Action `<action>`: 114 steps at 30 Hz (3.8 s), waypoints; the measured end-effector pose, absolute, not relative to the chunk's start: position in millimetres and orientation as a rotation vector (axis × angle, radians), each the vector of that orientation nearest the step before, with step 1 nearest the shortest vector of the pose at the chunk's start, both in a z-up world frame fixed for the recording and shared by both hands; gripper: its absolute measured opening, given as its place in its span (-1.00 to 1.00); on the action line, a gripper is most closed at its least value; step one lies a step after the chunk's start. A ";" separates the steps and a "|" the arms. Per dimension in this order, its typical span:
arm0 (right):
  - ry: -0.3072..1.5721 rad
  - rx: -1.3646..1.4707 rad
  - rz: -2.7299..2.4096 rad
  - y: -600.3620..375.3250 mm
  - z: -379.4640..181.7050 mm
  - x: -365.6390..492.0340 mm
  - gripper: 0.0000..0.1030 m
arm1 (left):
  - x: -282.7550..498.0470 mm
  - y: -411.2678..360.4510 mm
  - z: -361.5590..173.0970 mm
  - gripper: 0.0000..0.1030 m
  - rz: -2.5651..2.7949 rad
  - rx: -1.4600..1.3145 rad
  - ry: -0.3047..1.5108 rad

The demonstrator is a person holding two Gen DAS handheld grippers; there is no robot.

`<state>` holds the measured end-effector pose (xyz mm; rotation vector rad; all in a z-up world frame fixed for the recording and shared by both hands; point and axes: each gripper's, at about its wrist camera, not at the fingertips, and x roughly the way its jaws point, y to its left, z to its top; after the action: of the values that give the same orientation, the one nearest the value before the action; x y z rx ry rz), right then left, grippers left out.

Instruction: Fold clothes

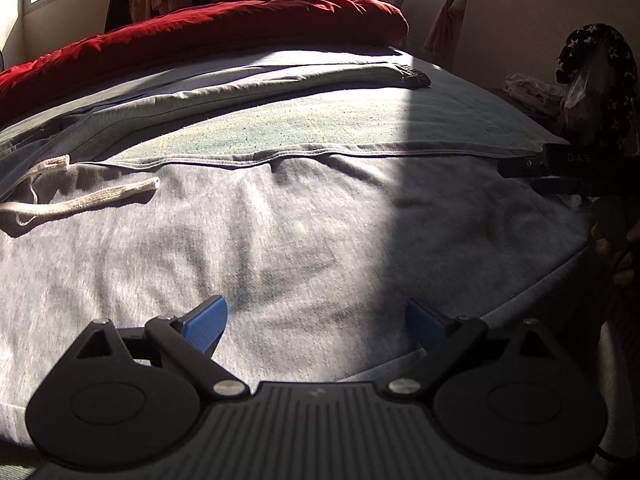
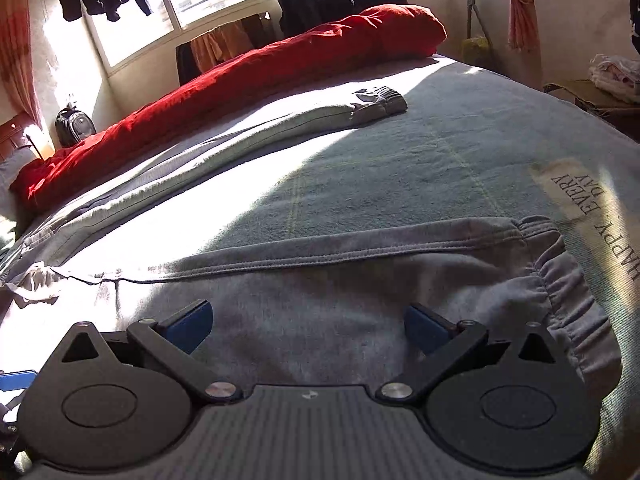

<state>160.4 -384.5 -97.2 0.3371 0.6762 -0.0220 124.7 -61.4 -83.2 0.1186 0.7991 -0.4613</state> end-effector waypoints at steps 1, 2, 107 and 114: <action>0.660 0.327 -0.032 -393.2 -98.6 156.6 1.00 | 124.9 -60.6 -83.3 0.86 -0.464 0.116 0.798; 0.657 0.303 -0.054 -399.3 -98.1 153.2 1.00 | 125.2 -59.9 -83.5 0.86 -0.466 0.112 0.798; 0.846 0.254 -0.051 -359.6 -101.0 113.8 1.00 | 150.3 47.1 -57.6 0.99 -0.378 0.091 0.863; 0.849 0.208 -0.062 -354.3 -101.6 113.6 1.00 | 116.5 76.2 -70.3 0.99 -0.381 0.113 0.881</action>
<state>113.6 -354.3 -101.6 0.2085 0.8491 -0.0617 116.5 76.2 -70.3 0.1126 0.8809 -0.3814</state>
